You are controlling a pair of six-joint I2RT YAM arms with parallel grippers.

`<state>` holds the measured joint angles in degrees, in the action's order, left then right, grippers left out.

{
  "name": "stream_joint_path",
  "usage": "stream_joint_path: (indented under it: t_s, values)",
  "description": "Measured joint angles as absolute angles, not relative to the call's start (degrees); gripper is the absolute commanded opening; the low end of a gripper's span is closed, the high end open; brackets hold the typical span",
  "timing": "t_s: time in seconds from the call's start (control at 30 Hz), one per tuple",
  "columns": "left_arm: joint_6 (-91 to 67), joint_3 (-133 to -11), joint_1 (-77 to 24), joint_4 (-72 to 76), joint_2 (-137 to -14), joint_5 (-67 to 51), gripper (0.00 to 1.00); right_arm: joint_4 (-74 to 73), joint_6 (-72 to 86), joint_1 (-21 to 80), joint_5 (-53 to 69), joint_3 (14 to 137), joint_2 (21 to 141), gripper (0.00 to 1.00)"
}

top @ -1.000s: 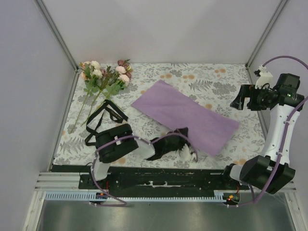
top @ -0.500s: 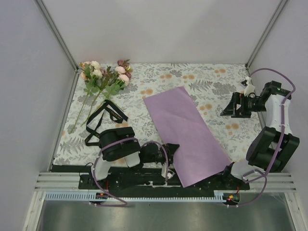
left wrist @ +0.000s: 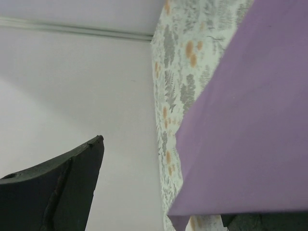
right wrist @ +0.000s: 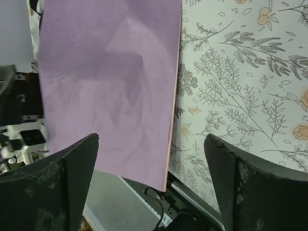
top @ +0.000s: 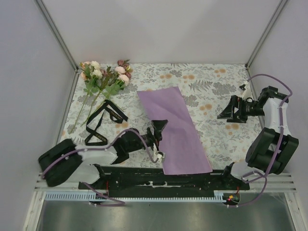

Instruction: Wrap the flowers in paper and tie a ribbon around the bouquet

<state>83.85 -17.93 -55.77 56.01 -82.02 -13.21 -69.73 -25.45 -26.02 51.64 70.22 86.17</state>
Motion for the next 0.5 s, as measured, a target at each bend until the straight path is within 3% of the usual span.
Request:
stream_joint_path:
  t_s: [0.23,0.5]
  values:
    - [74.02,-29.17,-50.13,11.62,-54.81,-18.13,0.94,-69.93,-24.88,-26.00,53.30,69.36,84.14,0.98]
    - [75.05,-31.75,-43.20,-30.04,-45.47,-17.08,0.96,-68.10,-21.21,-25.34,56.07,68.31,85.65,0.93]
